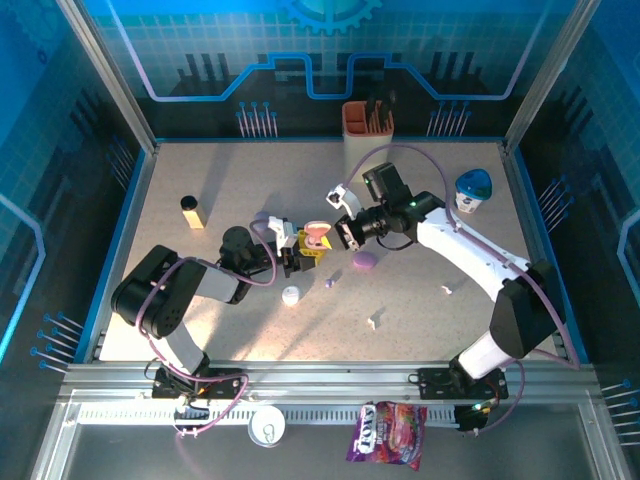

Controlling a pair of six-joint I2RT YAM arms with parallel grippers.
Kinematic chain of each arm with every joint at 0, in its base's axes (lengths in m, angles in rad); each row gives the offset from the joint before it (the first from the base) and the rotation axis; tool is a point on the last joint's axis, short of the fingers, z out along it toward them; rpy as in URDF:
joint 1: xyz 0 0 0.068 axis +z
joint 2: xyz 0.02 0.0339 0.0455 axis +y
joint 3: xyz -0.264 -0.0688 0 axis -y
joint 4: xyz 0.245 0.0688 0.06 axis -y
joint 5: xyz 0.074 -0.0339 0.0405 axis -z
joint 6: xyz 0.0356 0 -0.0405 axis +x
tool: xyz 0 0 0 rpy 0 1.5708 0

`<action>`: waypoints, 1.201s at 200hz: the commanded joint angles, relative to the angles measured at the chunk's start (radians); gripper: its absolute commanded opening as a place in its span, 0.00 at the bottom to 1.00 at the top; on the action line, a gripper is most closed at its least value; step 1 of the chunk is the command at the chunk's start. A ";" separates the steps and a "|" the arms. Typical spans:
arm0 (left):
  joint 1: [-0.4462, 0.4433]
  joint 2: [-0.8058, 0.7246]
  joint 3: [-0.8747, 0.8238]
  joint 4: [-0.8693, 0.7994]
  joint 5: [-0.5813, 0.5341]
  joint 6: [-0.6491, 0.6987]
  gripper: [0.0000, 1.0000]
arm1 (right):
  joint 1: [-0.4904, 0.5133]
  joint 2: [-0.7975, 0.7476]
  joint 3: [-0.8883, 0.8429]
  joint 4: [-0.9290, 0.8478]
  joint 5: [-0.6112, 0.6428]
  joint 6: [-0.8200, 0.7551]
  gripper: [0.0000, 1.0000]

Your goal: Insert wireless bluetooth earbuds into charging case

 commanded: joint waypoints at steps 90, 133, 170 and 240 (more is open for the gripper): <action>0.004 -0.073 0.019 0.042 0.009 -0.046 0.21 | -0.023 -0.151 -0.002 0.026 0.085 0.079 0.58; 0.002 -0.103 0.007 0.032 0.013 -0.078 0.21 | -0.023 -0.152 0.038 0.101 0.008 0.160 0.68; -0.004 -0.102 0.020 0.042 0.020 -0.123 0.21 | -0.014 -0.079 0.127 0.051 -0.049 0.144 0.72; -0.002 -0.090 0.077 0.042 0.030 -0.171 0.21 | -0.013 0.013 0.201 -0.019 -0.155 0.107 0.68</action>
